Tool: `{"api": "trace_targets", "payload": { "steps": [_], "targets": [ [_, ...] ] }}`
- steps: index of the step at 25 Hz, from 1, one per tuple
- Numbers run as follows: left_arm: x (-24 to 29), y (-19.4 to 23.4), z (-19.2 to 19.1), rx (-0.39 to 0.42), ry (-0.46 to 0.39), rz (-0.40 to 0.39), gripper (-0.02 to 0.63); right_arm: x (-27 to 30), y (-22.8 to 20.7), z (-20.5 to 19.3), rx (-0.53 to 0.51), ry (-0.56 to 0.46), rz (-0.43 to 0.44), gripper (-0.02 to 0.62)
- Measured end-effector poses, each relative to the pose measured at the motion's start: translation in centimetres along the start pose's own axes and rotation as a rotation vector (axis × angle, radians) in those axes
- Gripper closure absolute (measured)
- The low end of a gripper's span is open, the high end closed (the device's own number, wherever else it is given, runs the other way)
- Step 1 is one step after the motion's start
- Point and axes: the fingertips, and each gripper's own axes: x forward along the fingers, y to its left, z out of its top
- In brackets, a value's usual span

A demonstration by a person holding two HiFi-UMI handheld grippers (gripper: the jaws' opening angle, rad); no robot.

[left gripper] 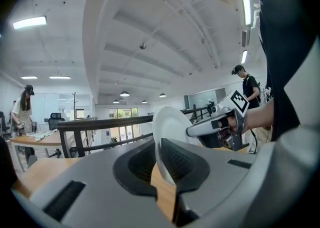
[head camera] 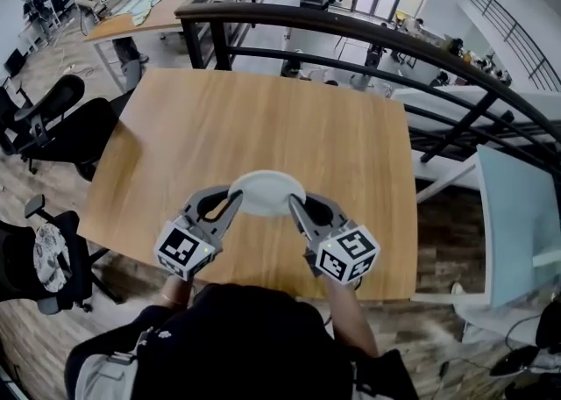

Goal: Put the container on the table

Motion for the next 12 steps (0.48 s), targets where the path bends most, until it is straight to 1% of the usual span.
{"api": "trace_targets", "payload": {
  "steps": [4, 9, 12],
  "targets": [
    [0.3, 0.5, -0.7, -0.009, 0.01, -0.013, 0.574, 0.6, -0.5, -0.6, 0.012, 0.008, -0.011, 0.568],
    [0.9, 1.2, -1.7, 0.023, 0.017, -0.033, 0.575, 1.5, -1.2, -1.2, 0.03, 0.023, -0.032, 0.568],
    [1.2, 1.7, -2.6, 0.002, 0.024, -0.033, 0.574, 2.0, -1.4, -1.9, 0.034, 0.045, -0.042, 0.568]
  ]
}}
